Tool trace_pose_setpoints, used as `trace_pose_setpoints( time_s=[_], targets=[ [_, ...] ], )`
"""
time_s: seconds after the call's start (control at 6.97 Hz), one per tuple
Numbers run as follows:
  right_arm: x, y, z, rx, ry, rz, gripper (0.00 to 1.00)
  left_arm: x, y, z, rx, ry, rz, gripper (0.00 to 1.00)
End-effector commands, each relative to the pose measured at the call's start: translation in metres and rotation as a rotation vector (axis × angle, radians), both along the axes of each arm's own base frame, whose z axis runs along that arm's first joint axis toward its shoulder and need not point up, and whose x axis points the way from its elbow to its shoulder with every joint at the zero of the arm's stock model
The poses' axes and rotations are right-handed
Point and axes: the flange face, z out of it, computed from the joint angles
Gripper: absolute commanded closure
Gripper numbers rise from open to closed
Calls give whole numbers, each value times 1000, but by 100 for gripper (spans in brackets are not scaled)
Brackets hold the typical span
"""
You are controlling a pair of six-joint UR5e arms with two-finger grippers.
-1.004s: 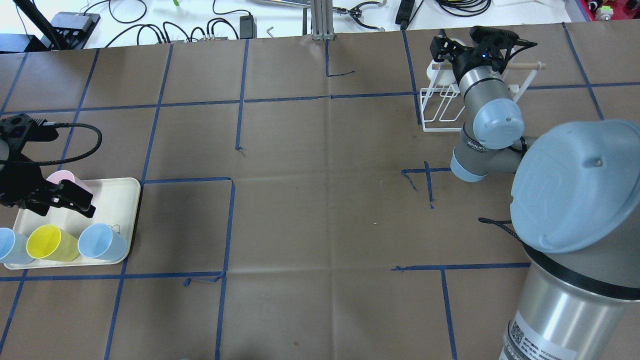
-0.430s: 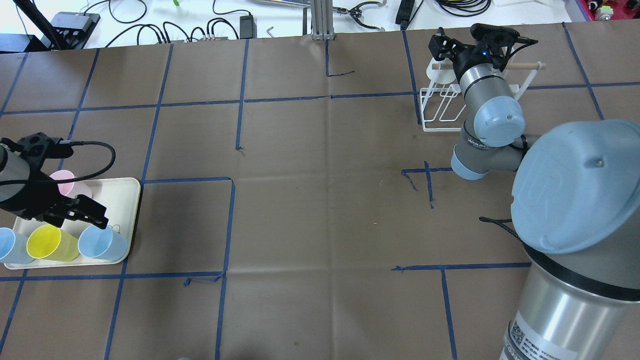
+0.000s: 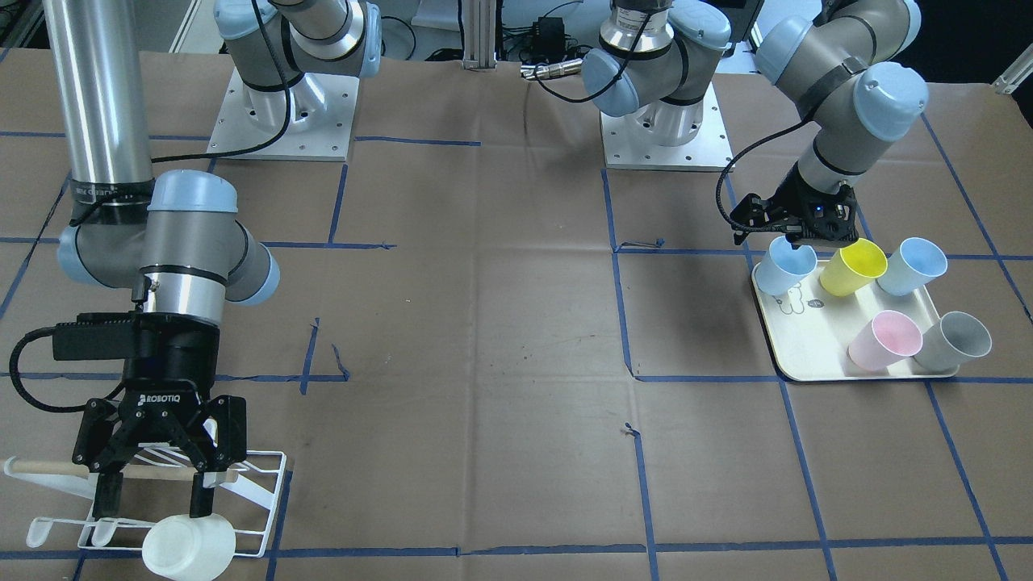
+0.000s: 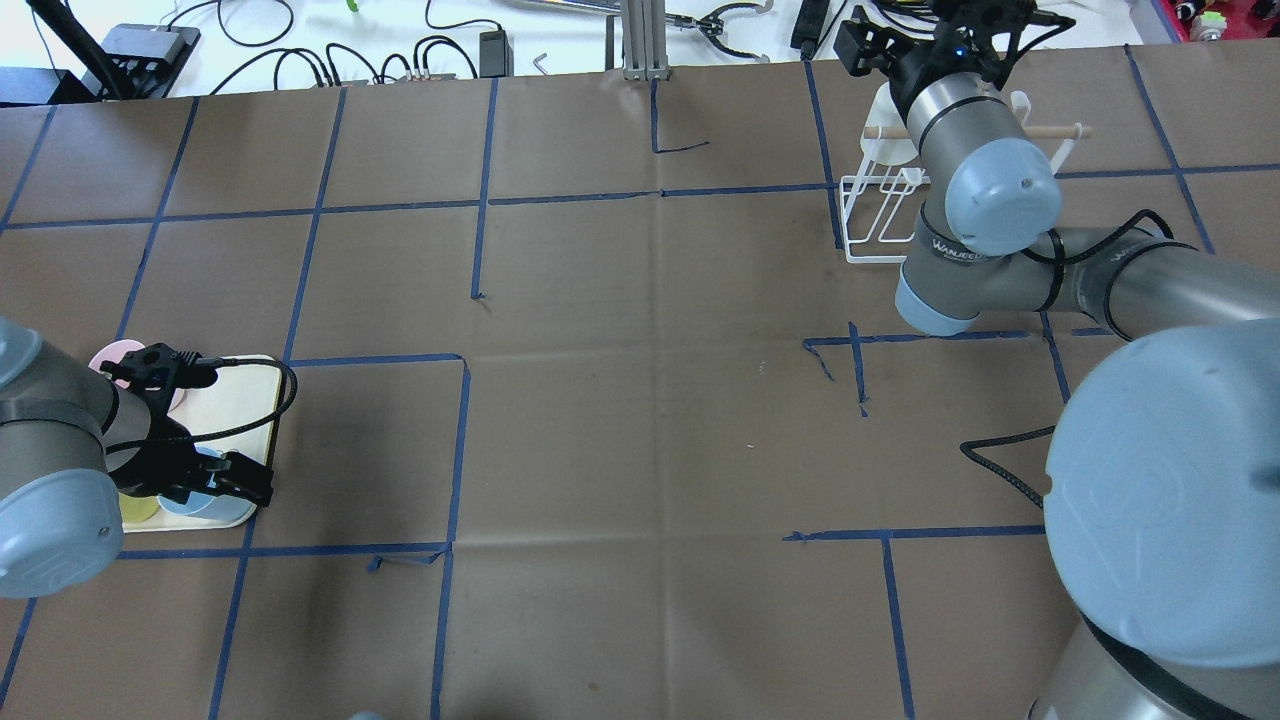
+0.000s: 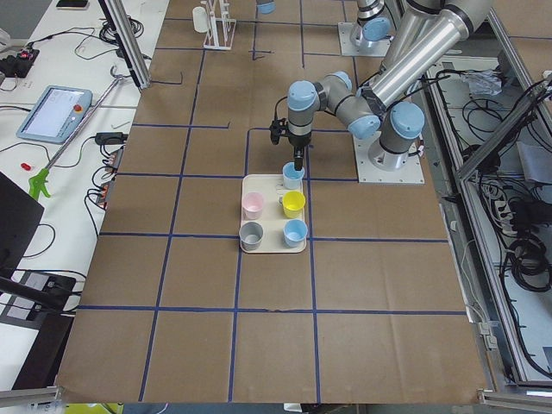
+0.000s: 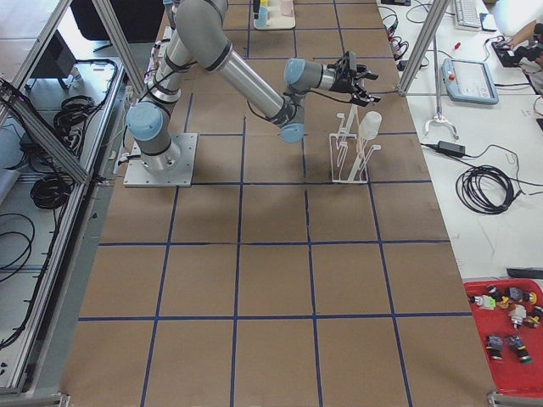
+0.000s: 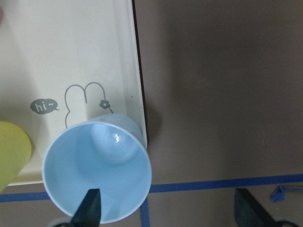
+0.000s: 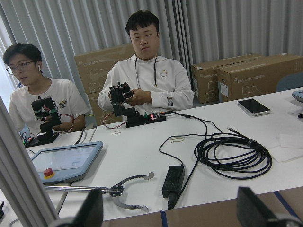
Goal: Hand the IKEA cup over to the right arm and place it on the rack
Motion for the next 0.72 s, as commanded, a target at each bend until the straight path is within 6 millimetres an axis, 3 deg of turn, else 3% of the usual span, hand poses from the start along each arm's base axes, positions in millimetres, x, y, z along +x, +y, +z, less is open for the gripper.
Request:
trace_pose_setpoints(
  time_s=[0.0, 0.14, 0.29, 0.43, 0.57],
  targets=[
    [55, 30, 52, -8, -67, 78, 0, 16, 6, -8, 7, 5, 48, 2],
    [78, 51, 73, -31, -134, 107, 0, 17, 3, -9, 5, 7, 43, 2],
    [99, 76, 88, -39, -196, 133, 0, 20, 0, -9, -7, -1, 46, 19],
    [119, 97, 81, -14, -240, 167, 0, 22, -2, -8, -24, -12, 46, 54],
    [133, 115, 68, 33, -310, 175, 0, 22, -4, -7, -33, -10, 48, 81]
  ],
)
